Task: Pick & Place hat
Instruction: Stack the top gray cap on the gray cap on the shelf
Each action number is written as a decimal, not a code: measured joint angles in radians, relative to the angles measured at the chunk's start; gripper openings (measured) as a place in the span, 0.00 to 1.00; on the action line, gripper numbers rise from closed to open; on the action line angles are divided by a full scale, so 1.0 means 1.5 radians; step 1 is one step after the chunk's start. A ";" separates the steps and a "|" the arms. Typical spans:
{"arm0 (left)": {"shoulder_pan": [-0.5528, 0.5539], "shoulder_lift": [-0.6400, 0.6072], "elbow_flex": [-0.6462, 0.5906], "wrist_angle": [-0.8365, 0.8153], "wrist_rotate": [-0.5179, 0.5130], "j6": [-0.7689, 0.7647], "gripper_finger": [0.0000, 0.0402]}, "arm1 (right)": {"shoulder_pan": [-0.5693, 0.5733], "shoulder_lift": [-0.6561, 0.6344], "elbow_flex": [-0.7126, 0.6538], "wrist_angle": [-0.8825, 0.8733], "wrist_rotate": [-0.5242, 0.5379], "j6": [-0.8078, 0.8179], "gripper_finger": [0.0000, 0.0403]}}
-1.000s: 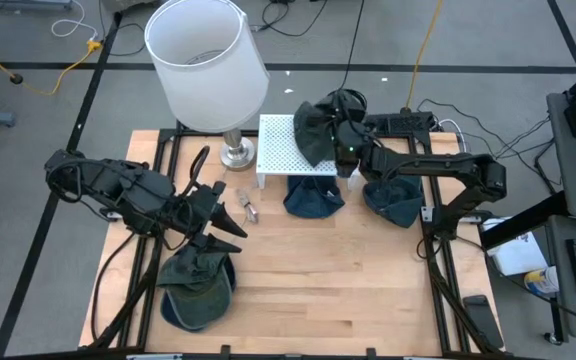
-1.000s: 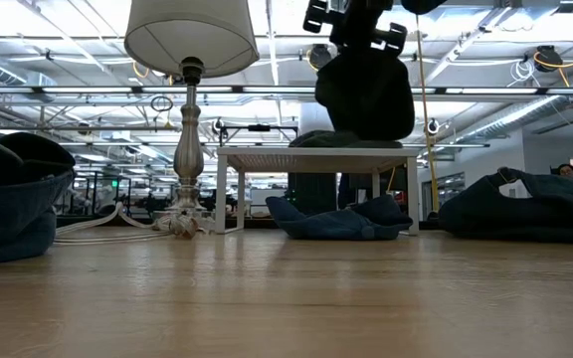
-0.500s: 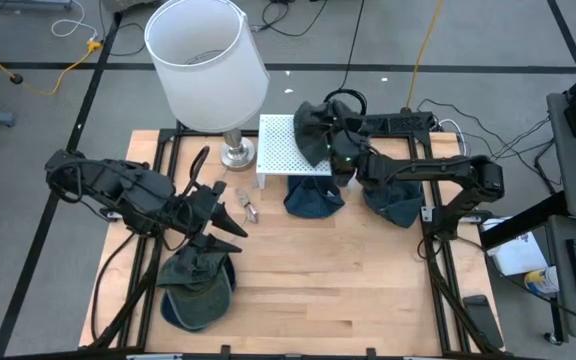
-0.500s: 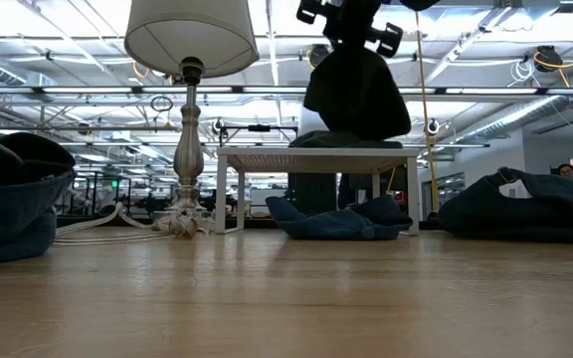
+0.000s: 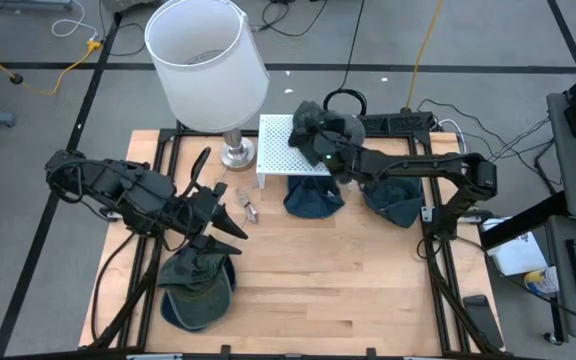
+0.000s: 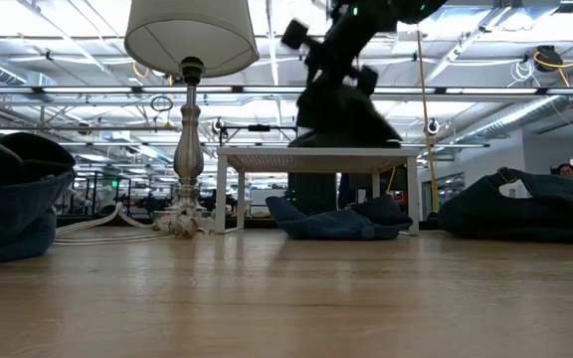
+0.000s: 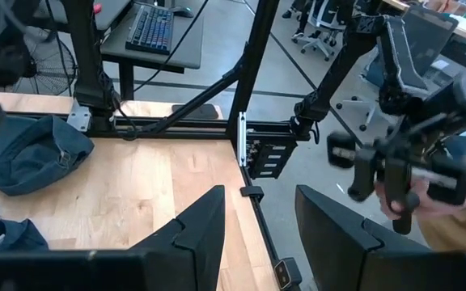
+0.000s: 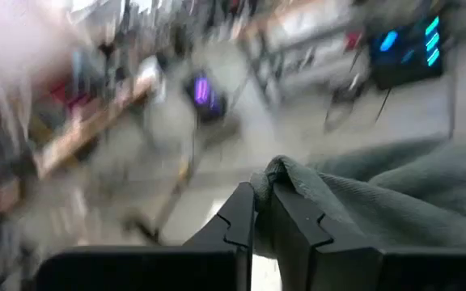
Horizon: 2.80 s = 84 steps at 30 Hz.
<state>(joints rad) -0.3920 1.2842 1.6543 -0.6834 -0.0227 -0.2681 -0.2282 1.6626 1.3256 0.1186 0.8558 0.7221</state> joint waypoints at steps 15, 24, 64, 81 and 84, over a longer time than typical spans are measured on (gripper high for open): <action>0.000 0.000 0.000 -0.001 0.020 -0.017 0.38 | -0.033 0.066 0.001 -0.052 -0.251 0.117 0.14; 0.000 0.000 0.000 -0.001 0.021 -0.009 0.38 | -0.016 0.065 0.001 -0.074 -0.295 0.071 0.12; 0.000 0.000 0.000 -0.001 0.085 -0.004 0.38 | -0.133 -0.180 0.001 -0.246 -0.374 -0.048 0.47; 0.000 0.000 0.000 0.005 0.005 -0.163 0.38 | -0.557 -0.187 0.000 -0.276 -0.855 -0.158 0.53; 0.006 0.000 0.000 0.008 -0.029 -0.201 0.38 | -0.597 -0.182 -0.012 -0.280 -0.902 -0.153 0.60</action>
<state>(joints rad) -0.3834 1.2846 1.6543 -0.6712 -0.0656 -0.5700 -1.1233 1.3903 1.3080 -0.3017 -0.4967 0.4923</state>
